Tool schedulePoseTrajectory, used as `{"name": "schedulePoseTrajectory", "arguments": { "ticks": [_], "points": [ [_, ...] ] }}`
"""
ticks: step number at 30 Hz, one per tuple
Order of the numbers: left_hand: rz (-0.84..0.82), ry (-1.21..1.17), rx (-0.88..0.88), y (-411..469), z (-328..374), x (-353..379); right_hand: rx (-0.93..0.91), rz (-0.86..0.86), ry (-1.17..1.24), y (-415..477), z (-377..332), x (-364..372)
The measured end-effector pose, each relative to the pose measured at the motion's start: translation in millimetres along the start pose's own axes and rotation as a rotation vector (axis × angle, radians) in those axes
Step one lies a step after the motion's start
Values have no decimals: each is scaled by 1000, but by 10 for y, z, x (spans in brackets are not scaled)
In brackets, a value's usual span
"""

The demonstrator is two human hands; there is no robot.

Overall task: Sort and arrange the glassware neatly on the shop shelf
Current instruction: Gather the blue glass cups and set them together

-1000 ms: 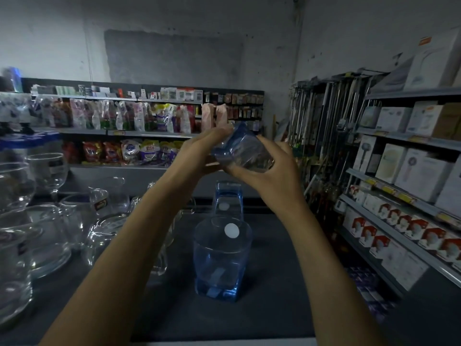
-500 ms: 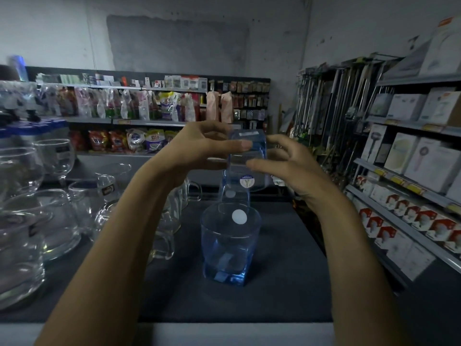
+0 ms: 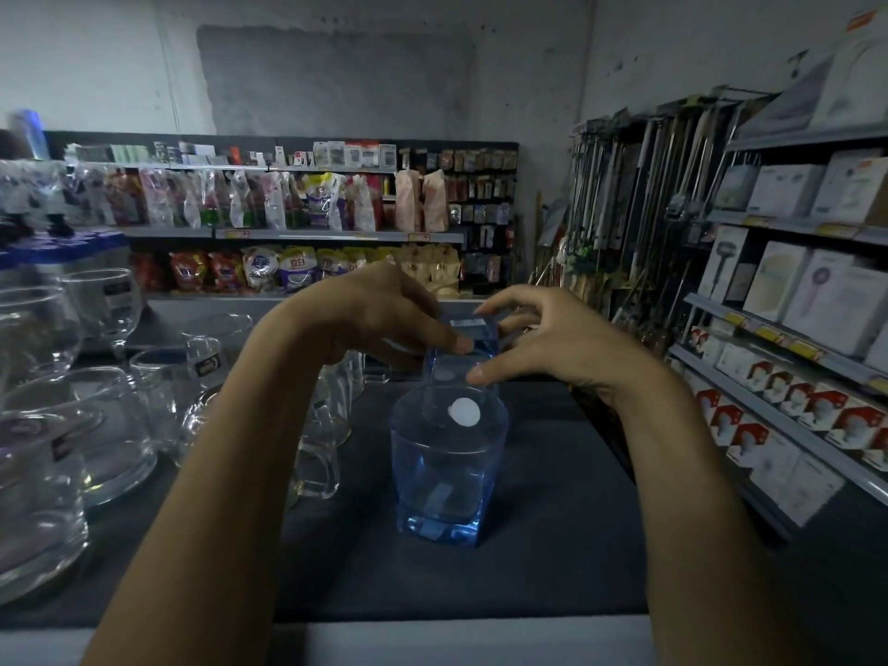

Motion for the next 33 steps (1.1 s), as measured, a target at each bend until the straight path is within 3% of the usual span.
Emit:
{"name": "schedulePoseTrajectory", "arguments": {
  "ticks": [8,16,20,24,29,33],
  "points": [
    [-26,97,-100,82,-80,83,76,-63,-159,30,60,84],
    [-39,53,-128,66,-93,93,109,-134,-92,-16,131,28],
    [133,-5,-85,79,-141,-83,-34,49,36,-42,11,-134],
    [271,39,-53,169,-211,-95,-64,84,-14,109,-4,-19],
    [313,168,-51,284,-260,-22,29,89,-121,227,105,101],
    [280,30,-59,296,-289,38,76,144,-93,250,156,127]
  ]
}}
Point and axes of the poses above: each hand's wrist, its own y-axis towards the middle knuckle, its own x-axis out of the palm, z = x × y, the point moved 6 cm from there along y, towards the middle knuckle, and after that the axes turned 11 degrees about -z, right-handed, at the moved point
